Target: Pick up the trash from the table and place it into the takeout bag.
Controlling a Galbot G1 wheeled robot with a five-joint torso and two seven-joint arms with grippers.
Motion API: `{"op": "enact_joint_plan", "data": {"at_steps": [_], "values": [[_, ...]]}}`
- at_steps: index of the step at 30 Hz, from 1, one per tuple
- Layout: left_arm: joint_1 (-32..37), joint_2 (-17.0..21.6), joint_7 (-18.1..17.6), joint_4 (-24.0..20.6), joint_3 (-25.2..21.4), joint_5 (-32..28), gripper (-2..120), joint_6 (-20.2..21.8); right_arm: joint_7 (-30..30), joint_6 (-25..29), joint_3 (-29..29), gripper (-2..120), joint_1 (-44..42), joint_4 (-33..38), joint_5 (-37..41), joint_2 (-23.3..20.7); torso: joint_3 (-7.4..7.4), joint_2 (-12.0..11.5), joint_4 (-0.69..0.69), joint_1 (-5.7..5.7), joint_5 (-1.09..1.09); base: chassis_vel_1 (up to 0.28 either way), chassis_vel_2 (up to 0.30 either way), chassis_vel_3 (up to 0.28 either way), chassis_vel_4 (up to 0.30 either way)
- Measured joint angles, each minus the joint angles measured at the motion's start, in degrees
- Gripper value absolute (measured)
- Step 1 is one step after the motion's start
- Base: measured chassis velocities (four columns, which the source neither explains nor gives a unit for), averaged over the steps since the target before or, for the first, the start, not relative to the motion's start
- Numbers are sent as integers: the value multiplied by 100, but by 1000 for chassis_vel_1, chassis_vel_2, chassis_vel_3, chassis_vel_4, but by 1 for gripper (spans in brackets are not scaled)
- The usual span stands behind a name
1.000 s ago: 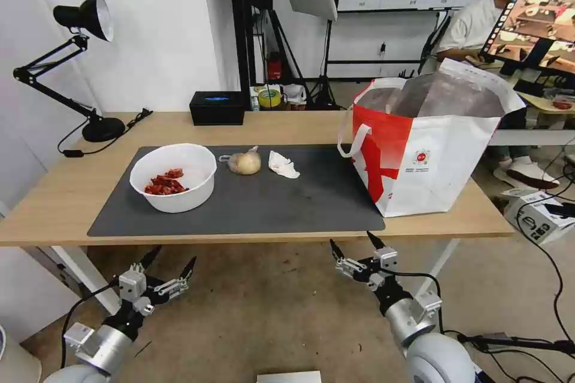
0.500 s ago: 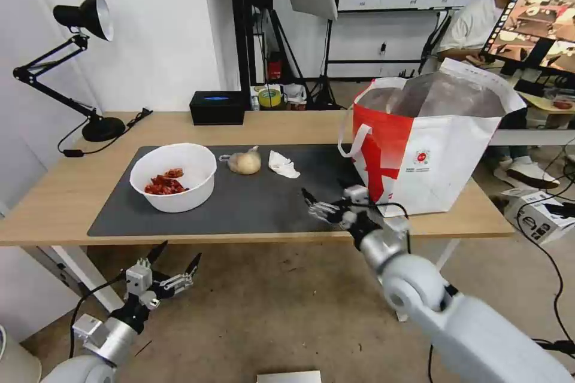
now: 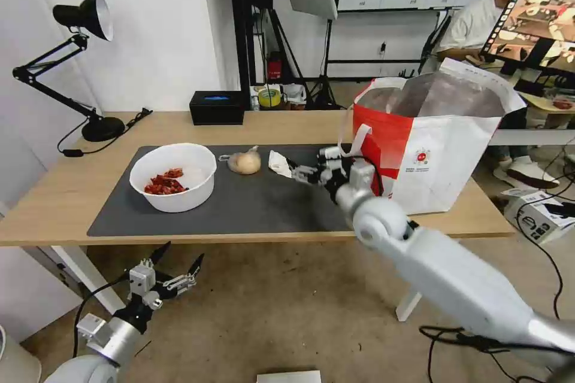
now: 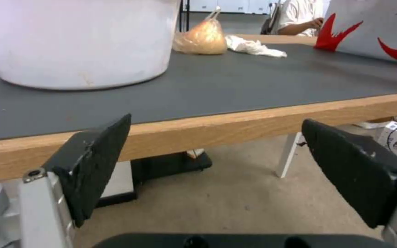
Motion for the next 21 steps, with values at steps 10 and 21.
{"op": "enact_joint_plan", "data": {"at_steps": [10, 21], "values": [[-9, 18, -15, -17, -27, -8, 100, 13, -241, -44, -296, 100, 554, -1446, -366, 823, -1, 0, 1, 0, 0, 0, 0, 0, 0], [-53, -24, -16, 24, 8, -7, 100, 12, -897, -257, -471, 100, 919, -2587, -807, 1325, -1, 0, 0, 0, 0, 0, 0, 0, 0]]}}
